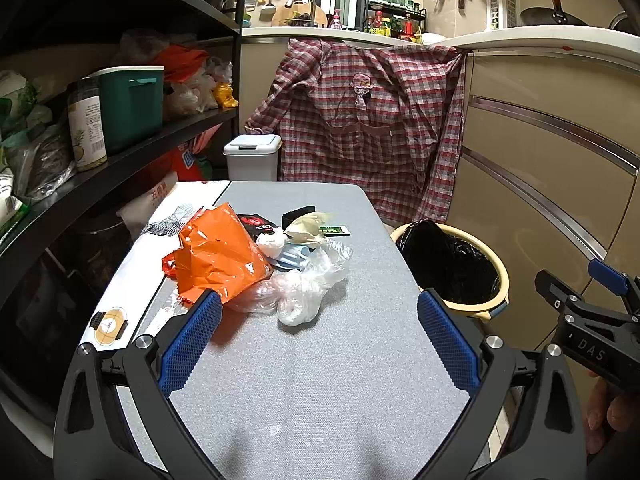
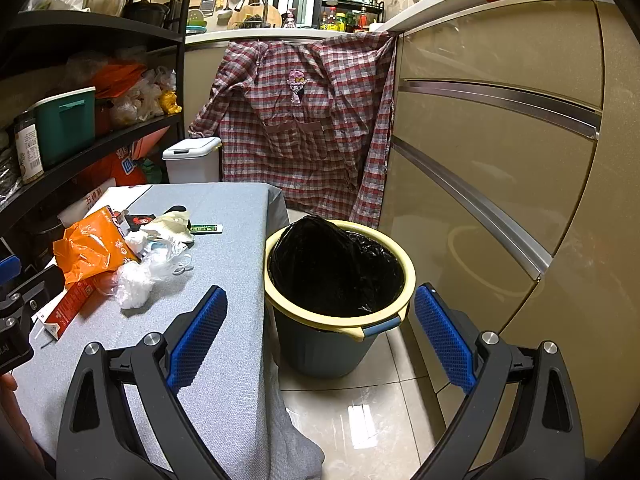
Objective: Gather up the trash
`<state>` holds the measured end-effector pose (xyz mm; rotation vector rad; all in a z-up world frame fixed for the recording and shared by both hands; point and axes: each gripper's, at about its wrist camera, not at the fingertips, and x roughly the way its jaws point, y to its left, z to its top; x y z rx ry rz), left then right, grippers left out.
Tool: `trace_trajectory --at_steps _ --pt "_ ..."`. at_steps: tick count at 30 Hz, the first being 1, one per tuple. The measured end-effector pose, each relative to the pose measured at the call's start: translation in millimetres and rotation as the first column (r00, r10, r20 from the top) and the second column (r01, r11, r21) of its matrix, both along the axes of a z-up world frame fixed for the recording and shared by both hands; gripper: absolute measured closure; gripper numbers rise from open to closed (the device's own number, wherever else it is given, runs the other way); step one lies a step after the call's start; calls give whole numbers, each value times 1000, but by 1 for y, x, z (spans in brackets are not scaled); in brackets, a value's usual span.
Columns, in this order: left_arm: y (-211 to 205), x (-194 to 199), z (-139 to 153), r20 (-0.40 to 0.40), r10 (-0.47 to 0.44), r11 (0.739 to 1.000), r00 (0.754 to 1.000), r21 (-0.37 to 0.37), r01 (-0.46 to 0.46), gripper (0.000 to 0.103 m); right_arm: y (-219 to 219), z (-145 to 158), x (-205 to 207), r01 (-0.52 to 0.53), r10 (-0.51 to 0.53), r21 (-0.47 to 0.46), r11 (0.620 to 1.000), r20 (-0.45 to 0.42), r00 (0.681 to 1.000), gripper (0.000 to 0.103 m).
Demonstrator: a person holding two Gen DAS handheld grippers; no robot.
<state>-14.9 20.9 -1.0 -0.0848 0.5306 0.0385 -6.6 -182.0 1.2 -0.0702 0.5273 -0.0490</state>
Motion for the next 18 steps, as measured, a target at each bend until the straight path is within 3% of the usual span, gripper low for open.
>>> trace_trajectory --at_steps 5,12,18 --pt "0 0 0 2 1 1000 1000 0 -1 8 1 1 -1 6 -6 -3 1000 5 1000 11" --pt "6 1 -2 2 24 1000 1000 10 -24 8 12 5 2 -15 15 29 999 9 1000 33" --pt "33 6 -12 -26 98 995 995 8 -98 8 37 5 10 -99 99 68 993 -1 995 39"
